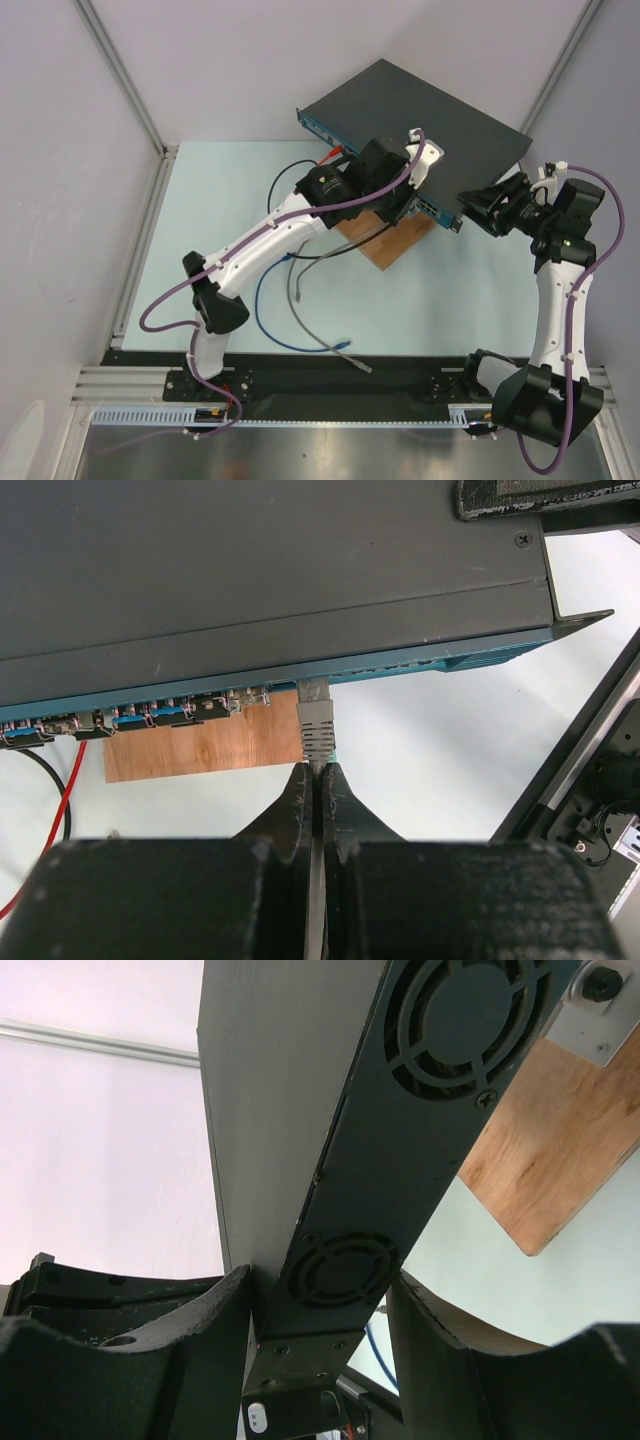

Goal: Insert the plug into the switch port

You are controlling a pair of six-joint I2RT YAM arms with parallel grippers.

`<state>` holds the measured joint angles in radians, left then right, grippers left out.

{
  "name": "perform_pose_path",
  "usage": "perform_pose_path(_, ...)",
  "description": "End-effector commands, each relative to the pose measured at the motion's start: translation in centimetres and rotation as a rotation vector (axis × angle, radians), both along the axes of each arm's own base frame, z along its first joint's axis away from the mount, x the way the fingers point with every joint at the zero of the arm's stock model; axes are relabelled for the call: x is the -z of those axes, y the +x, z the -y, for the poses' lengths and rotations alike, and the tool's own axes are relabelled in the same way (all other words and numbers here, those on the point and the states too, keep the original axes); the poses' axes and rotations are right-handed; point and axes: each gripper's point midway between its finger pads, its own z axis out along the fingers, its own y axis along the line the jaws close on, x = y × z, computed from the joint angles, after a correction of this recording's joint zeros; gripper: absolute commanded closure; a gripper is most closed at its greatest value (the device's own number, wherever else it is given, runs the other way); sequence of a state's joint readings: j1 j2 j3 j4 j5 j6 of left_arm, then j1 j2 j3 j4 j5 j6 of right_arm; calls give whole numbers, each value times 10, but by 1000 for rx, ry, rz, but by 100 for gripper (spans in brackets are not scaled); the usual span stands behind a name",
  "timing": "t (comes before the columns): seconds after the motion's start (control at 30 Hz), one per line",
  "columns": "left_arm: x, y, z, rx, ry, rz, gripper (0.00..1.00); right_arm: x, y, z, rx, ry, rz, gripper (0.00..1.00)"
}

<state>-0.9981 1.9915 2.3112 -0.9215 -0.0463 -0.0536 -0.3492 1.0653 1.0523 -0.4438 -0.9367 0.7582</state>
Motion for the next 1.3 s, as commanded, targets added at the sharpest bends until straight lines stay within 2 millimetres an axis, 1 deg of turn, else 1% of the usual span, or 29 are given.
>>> perform_pose_path(0.0, -119, 78, 22, -152, -413, 339, 98, -2, -15, -32, -213, 2, 52, 100)
perform_pose_path(0.13, -115, 77, 13, -170, -377, 336, 90, -5, -13, -26, -203, 0, 58, 100)
perform_pose_path(0.17, -119, 74, 9, -172, -381, 336, 88, -6, -12, -25, -200, -2, 59, 100)
perform_pose_path(0.2, -110, 73, 8, -171, -364, 322, 88, -6, -11, -23, -196, -1, 59, 100)
perform_pose_path(0.33, -101, 63, 1, -164, -356, 288, 87, -9, -9, -17, -178, 1, 64, 100)
perform_pose_path(0.43, -93, 57, -8, -159, -330, 278, 83, -11, -8, -13, -166, 2, 66, 100)
perform_pose_path(0.5, -82, 54, -12, -157, -300, 260, 78, -11, -7, -10, -160, 3, 65, 100)
perform_pose_path(0.53, -88, 50, -16, -150, -303, 267, 76, -11, -8, -10, -159, 1, 69, 100)
perform_pose_path(0.57, -87, 47, -19, -146, -297, 265, 74, -12, -8, -9, -158, -2, 72, 100)
perform_pose_path(0.6, -80, 44, -21, -137, -279, 253, 70, -12, -8, -8, -154, -3, 71, 100)
perform_pose_path(0.67, -83, 37, -29, -120, -274, 259, 67, -12, -7, -7, -155, -3, 71, 100)
perform_pose_path(0.7, -74, 33, -32, -108, -245, 243, 64, -12, -7, -6, -155, -8, 74, 100)
perform_pose_path(0.73, -73, 29, -35, -90, -237, 241, 61, -11, -7, -5, -152, -9, 70, 100)
perform_pose_path(0.77, -79, 22, -40, -79, -243, 243, 58, -11, -7, -4, -156, -12, 70, 100)
perform_pose_path(0.8, -75, 19, -47, -74, -229, 231, 51, -10, -7, -3, -157, -20, 69, 100)
perform_pose_path(0.83, -77, 14, -49, -52, -240, 222, 49, -11, -7, -2, -156, -29, 74, 100)
perform_pose_path(0.87, -92, 7, -59, -44, -274, 234, 44, -10, -6, -1, -155, -31, 70, 98)
perform_pose_path(0.9, -88, 8, -67, -47, -276, 225, 41, -8, -7, -1, -156, -37, 67, 95)
perform_pose_path(0.93, -91, 1, -68, -15, -303, 212, 38, -8, -7, 1, -153, -41, 69, 93)
perform_pose_path(0.97, -102, -1, -83, -27, -342, 228, 31, -7, -7, 1, -156, -45, 67, 85)
perform_pose_path(1.0, -106, -2, -88, -23, -355, 234, 28, -7, -7, 2, -153, -44, 65, 79)
perform_pose_path(1.03, -113, -4, -100, -26, -381, 242, 24, -6, -8, 3, -154, -45, 60, 65)
perform_pose_path(1.07, -112, -5, -100, -21, -381, 239, 23, -6, -7, 4, -153, -50, 66, 58)
perform_pose_path(1.1, -116, -1, -116, -51, -382, 253, 21, -6, -8, 4, -152, -51, 58, 52)
perform_pose_path(1.13, -117, 2, -126, -73, -385, 253, 19, -8, -8, 5, -154, -65, 70, 44)
perform_pose_path(1.17, -115, 0, -132, -54, -387, 237, 16, -9, -8, 8, -149, -72, 70, 31)
perform_pose_path(1.2, -114, 7, -157, -93, -387, 244, 15, -8, -10, 8, -147, -70, 58, 25)
perform_pose_path(1.23, -110, 8, -166, -95, -385, 236, 14, -11, -9, 10, -147, -87, 70, 21)
perform_pose_path(1.27, -95, 15, -185, -115, -365, 211, 12, -12, -9, 14, -138, -94, 72, 13)
